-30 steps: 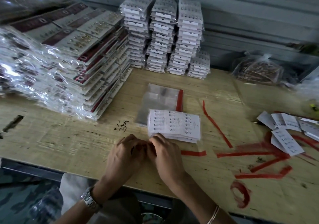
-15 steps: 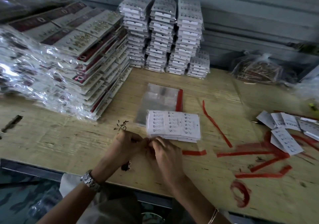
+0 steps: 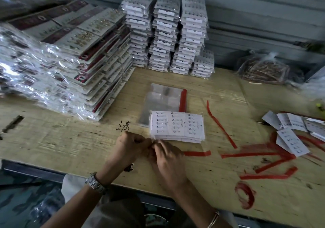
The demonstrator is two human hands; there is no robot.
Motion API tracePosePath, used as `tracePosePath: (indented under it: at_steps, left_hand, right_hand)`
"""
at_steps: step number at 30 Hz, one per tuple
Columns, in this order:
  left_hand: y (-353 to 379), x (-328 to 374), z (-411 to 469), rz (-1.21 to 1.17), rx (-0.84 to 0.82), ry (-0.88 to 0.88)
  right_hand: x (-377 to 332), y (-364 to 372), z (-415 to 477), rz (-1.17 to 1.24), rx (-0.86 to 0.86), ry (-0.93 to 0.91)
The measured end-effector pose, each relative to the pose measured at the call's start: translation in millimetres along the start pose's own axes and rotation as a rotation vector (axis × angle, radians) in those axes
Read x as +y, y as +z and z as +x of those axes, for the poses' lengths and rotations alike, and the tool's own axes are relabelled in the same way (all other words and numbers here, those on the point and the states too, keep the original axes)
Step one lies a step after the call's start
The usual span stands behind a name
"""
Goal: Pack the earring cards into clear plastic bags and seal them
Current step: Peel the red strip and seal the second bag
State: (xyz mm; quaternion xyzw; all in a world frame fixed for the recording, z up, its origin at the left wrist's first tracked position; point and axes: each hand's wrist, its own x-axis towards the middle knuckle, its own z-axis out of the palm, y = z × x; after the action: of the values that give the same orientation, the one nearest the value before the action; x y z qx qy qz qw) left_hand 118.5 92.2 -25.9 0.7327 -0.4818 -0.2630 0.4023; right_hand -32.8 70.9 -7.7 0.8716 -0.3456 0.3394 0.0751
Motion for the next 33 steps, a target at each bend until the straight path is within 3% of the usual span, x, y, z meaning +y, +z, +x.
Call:
tracePosePath:
  at_steps: [5,11,16,21,27,33]
  left_hand:
    - [-3.2,2.6,1.2,-0.026,-0.023,-0.033]
    - [-7.9,8.6,-0.9,-0.041,-0.034,-0.006]
    - [-7.0,11.4,-2.8,0.049,-0.019,0.01]
    - [-0.9,10.7,-0.9,0.057,-0.003,-0.062]
    - [5.1,5.1,0.3,0.019,-0.003,-0.164]
    - [11.0,-0.6,-1.2,-0.082,-0.022,-0.196]
  right_hand:
    - [0.7,0.4,1.8,0.038,-0.005,0.02]
    - [0.6,-2.7,-3.5,0.257,-0.121,0.235]
    - [-2.5,-8.5,1.8,0.264,-0.202,0.29]
    - [-5.8,-11.3,9.5,0.143,-0.25,0.233]
    - [-10.8,-6.6,9.4,0.045,-0.114,0.118]
    - [-10.0,-4.8,5.0,0.037,-0.092,0.078]
